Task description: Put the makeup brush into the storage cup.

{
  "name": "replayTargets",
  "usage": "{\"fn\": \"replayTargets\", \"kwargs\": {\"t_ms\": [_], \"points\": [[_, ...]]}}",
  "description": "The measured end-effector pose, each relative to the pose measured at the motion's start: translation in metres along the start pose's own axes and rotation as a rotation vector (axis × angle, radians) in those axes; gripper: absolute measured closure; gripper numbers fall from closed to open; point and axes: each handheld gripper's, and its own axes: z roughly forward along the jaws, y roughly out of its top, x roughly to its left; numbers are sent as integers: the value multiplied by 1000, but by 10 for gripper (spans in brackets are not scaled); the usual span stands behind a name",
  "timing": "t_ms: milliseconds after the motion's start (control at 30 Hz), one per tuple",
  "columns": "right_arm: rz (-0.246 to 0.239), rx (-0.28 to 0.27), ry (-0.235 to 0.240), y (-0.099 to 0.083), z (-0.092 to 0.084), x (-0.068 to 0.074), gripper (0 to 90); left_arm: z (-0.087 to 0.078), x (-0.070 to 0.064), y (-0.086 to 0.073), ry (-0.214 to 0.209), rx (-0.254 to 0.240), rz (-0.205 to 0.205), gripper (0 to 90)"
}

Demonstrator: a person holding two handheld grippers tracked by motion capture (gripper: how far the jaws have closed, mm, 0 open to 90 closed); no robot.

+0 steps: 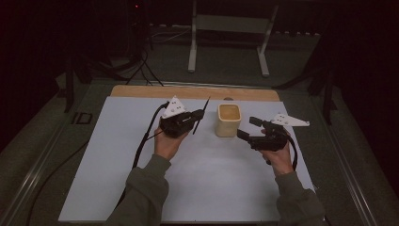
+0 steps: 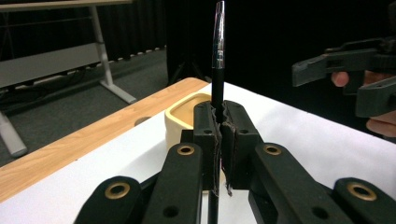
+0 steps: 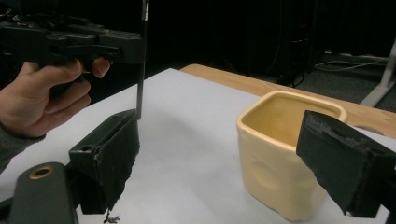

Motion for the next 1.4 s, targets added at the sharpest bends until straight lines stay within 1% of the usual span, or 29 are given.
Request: {"fn": "replayTargets", "kwargs": {"t_ms": [200, 367, 467, 567, 767, 1033, 1100, 1267, 1400], "points": [[-4, -1, 12, 4, 5, 2, 130, 0, -2, 1, -14, -15, -3, 858], [-9, -8, 31, 9, 9, 3, 134, 1, -4, 1, -38, -23, -11, 859], [-11, -9, 35, 11, 11, 4, 134, 1, -5, 2, -50, -30, -16, 859], [-21, -12, 45, 15, 14, 6, 134, 1, -5, 2, -67, -40, -26, 858], [-30, -17, 63, 20, 20, 10, 138, 2, -7, 2, -89, -50, -32, 859], [-31, -15, 75, 26, 24, 10, 143, 4, -11, 2, -107, -53, -28, 859], [-35, -24, 85, 30, 25, 12, 144, 6, -14, 2, -118, -51, -26, 859], [-39, -26, 96, 33, 27, 15, 148, 9, -18, 2, -133, -48, -19, 859], [-32, -30, 104, 35, 29, 15, 148, 11, -21, 2, -146, -49, -19, 859]]}}
